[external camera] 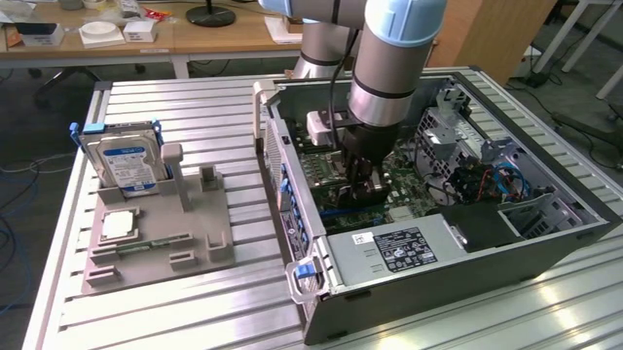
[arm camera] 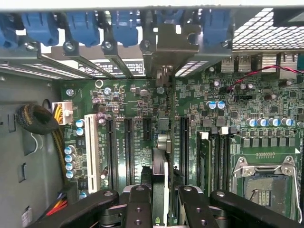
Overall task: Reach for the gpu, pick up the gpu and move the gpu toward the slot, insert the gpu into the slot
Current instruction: 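Insert the gpu into the slot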
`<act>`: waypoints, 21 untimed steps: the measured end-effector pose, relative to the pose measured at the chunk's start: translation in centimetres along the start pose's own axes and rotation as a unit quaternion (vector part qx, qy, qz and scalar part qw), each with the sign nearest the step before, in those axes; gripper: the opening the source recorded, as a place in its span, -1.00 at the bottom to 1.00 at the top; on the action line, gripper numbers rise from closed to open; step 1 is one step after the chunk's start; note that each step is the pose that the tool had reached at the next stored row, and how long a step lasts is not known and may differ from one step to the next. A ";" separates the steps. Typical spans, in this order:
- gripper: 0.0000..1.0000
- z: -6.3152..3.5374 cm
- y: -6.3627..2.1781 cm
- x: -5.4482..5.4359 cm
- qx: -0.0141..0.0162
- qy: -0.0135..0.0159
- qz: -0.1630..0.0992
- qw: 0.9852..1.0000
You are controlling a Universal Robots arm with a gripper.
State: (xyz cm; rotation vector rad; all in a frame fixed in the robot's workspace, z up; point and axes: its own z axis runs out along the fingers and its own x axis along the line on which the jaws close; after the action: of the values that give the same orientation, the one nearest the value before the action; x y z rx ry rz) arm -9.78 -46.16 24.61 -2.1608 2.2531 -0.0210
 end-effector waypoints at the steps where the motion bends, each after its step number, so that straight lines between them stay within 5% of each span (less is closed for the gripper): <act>1: -0.47 0.01 0.00 0.0 0.000 0.000 0.000 1.000; 21: -0.47 0.12 0.07 -0.1 0.000 0.000 -0.002 1.000</act>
State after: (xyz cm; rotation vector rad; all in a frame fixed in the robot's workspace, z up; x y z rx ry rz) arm -9.84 -46.01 24.48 -2.1647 2.2493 -0.0211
